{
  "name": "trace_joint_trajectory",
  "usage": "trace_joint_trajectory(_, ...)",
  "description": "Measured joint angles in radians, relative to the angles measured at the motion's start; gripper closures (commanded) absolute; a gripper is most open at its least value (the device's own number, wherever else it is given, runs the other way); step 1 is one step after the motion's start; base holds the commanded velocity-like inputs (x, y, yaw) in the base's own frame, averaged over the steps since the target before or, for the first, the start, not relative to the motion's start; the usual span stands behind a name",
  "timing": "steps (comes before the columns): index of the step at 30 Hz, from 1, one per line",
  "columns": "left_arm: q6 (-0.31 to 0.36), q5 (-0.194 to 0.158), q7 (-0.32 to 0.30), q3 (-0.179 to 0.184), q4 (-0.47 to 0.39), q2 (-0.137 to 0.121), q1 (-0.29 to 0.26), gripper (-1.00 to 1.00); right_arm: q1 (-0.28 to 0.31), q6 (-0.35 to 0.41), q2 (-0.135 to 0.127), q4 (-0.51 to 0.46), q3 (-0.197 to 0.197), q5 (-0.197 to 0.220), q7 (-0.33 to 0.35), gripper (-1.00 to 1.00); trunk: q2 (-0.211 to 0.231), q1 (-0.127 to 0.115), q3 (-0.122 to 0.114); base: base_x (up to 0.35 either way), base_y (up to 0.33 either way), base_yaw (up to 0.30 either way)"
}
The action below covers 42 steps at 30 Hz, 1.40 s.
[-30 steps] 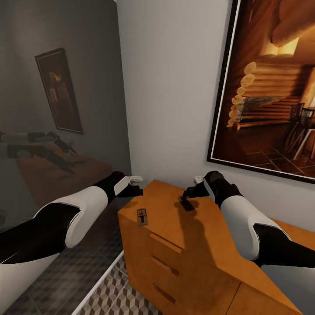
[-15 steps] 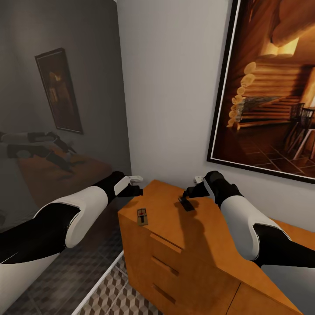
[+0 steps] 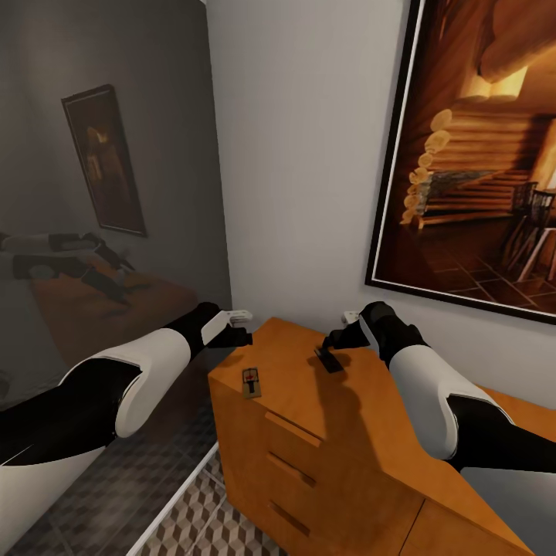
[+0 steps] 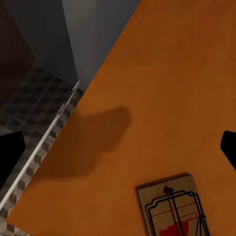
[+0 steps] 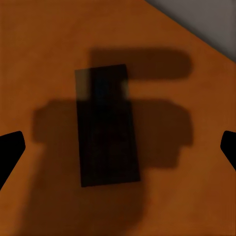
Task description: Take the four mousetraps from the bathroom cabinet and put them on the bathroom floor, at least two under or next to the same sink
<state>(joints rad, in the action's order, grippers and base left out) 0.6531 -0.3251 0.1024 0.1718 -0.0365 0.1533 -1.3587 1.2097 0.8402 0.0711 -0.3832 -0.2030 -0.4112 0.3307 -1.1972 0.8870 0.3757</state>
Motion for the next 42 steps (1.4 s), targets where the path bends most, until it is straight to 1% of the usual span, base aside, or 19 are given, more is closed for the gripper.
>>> trace_joint_trajectory(42,0.000,0.000,0.000,0.000,0.000,0.000,0.000,-1.00,0.000,-0.005,0.001,0.004,0.000,0.002,0.000,-1.00,0.000,0.000,0.000,0.000,0.000,0.000)
